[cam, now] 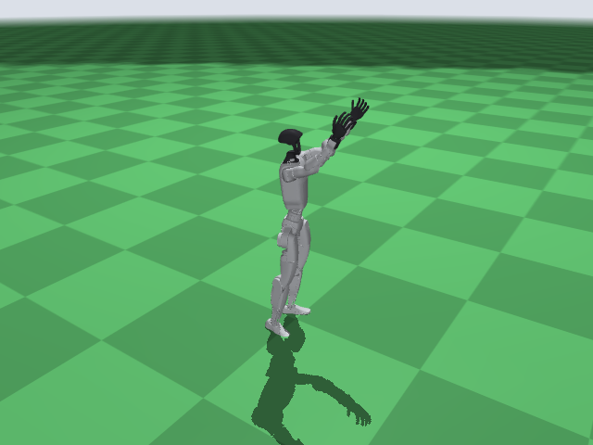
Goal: In place motions
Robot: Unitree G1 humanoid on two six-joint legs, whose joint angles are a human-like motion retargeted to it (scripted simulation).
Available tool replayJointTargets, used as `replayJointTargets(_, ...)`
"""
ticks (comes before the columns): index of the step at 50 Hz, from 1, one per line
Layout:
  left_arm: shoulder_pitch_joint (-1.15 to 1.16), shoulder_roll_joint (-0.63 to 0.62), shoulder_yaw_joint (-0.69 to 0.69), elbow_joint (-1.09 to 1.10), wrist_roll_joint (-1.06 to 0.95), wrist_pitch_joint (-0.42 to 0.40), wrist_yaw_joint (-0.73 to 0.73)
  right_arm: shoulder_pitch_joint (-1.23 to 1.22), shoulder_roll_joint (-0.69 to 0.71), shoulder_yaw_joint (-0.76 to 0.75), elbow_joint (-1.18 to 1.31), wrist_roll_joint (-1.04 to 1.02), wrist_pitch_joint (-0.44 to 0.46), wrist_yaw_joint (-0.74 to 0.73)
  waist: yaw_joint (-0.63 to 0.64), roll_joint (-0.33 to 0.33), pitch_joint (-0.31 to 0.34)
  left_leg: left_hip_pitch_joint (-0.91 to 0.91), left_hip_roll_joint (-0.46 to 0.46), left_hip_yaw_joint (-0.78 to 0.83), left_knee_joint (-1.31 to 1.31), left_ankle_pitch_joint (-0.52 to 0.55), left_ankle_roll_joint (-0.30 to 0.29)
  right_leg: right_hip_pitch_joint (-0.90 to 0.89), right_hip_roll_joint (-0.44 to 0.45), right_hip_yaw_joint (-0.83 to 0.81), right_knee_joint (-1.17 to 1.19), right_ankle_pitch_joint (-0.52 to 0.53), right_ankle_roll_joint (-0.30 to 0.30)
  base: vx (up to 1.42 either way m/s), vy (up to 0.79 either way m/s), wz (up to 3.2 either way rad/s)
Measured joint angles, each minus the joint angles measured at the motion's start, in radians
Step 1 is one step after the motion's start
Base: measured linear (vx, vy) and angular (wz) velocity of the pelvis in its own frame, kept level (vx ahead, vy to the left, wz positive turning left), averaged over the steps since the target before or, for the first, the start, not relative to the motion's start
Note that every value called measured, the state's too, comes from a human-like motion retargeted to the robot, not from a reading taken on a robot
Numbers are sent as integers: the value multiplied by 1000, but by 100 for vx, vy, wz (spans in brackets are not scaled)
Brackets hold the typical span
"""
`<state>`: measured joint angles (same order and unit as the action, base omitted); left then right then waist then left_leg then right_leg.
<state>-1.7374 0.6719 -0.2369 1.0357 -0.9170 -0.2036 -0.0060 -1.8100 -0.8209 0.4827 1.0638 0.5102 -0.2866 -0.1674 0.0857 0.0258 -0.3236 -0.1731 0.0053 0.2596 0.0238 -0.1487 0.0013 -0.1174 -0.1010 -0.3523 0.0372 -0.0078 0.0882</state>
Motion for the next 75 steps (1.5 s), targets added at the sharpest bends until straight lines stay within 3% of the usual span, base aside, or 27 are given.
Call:
replayJointTargets(5, -142, 87, -43, -56, -27, -130, 68, -196, -104, 106, -68, 75, -61, -78, 18, 14, 23, -24, 4, -10, 2, 1, -5, -18, -2, -6, 1, -4, 5, -10, 6, 9)
replayJointTargets(10, -234, 128, -44, -69, -60, -178, 129, -356, -169, 187, -98, 106, -97, -121, 40, 24, 40, -44, 9, -11, 2, 1, -10, -38, -4, -4, 3, -6, 9, -11, 7, 1)
replayJointTargets(20, -236, 151, -12, -62, -99, -182, 106, -470, -200, 280, -107, 103, -110, -138, 74, 42, 66, -34, 6, -10, 0, -4, -10, -28, -5, -9, 1, -10, 9, -2, 1, 2)
replayJointTargets(25, -204, 149, 1, -51, -103, -165, 68, -446, -190, 274, -93, 125, -105, -139, 75, 46, 65, -24, 3, -12, -1, -6, -8, -15, -1, -12, 0, -13, 8, 0, 0, 0)
replayJointTargets(38, -177, 148, -5, -23, -97, -210, 82, -407, -174, 274, -60, 94, -95, -118, 76, 48, 60, -25, 2, -17, 0, -5, -9, -13, -2, -18, -2, -14, 8, 0, 0, 0)
replayJointTargets(47, -80, 114, 1, 69, 3, -191, 13, -327, -169, 275, 20, 22, -65, -75, 86, 50, 74, -17, -4, -22, 0, -1, -6, -1, 0, -29, -5, -12, 2, 0, 0, 0)
replayJointTargets(52, 100, 77, 17, 99, 199, -208, -59, -122, -137, 213, 54, -80, -31, -75, 66, 55, 78, 6, -8, -22, -1, 2, -3, 26, 2, -36, -7, -11, -2, 3, -1, 3)
replayJointTargets(57, 389, 13, 60, 132, 361, -214, -120, 323, 21, -50, -31, -244, -23, -109, -5, 45, 84, 61, -15, -13, -4, 1, 4, 76, 6, -37, -9, -8, -9, 11, -10, -3)
replayJointTargets(62, 703, -70, 70, 261, 616, -199, -126, 743, 248, -296, -50, -473, -9, -47, -37, 28, 91, 114, -17, 1, -7, -2, 9, 117, 6, -30, -7, -4, -13, 7, -10, -13)
replayJointTargets(67, 1032, -166, 60, 441, 895, -123, -91, 1034, 474, -453, 161, -669, 40, 103, -66, 21, 97, 146, -23, 4, -9, -6, 16, 141, 8, -20, -6, -3, -13, 6, -6, -10)
replayJointTargets(72, 1363, -273, 124, 493, 1017, -58, -148, 1266, 566, -489, 444, -753, 192, 382, -86, 8, 158, 171, -31, 3, -9, -9, 19, 162, -1, -18, -5, -2, -12, 0, 0, 0)
replayJointTargets(75, 1522, -351, 188, 547, 1072, -26, -161, 1423, 588, -475, 543, -755, 195, 351, -90, -2, 198, 178, -33, 3, -12, -9, 19, 168, -4, -18, -4, -1, -10, 0, 0, 0)
